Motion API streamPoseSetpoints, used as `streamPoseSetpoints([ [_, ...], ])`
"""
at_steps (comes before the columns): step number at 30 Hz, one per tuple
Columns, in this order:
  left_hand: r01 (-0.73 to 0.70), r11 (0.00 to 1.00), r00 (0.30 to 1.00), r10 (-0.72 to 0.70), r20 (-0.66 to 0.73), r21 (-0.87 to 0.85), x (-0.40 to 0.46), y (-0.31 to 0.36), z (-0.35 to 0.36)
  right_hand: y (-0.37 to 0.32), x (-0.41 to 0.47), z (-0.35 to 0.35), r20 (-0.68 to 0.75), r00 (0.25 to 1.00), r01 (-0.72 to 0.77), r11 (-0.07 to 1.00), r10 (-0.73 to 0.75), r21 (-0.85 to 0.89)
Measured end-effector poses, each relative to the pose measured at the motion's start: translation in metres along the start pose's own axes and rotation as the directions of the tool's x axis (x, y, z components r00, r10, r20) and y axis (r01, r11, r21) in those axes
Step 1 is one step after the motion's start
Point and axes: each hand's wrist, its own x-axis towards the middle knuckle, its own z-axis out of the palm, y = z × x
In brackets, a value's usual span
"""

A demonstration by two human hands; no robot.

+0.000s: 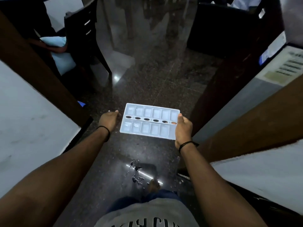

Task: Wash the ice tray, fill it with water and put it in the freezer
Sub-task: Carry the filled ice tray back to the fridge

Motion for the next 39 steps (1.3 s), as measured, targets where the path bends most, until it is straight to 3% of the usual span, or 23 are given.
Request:
streamPoseSetpoints([
  [2, -0.023, 0.992, 1.0, 0.024, 0.003, -0.122, 0.014, 0.015, 0.003, -0.009, 0.018, 0.014, -0.008, 1.0, 0.009, 1.0, -0.01, -0.011],
  [13, -0.013, 0.943, 0.967, 0.097, 0.238, -0.332, 0.126, 0.097, 0.01, -0.05, 0.098, 0.093, -0.101, 0.995, 0.008, 0.998, -0.002, 0.061],
  [26, -0.159, 0.976, 0.868, 0.21, 0.449, -0.149, 0.267, 0.185, 0.015, -0.088, 0.185, 0.174, -0.271, 0.963, 0.039, 0.986, 0.007, 0.162],
  [39, -0.185, 0.979, 0.803, 0.2, 0.561, -0.085, 0.367, 0.266, 0.096, -0.13, 0.298, 0.191, -0.381, 0.924, 0.038, 0.984, 0.032, 0.174],
])
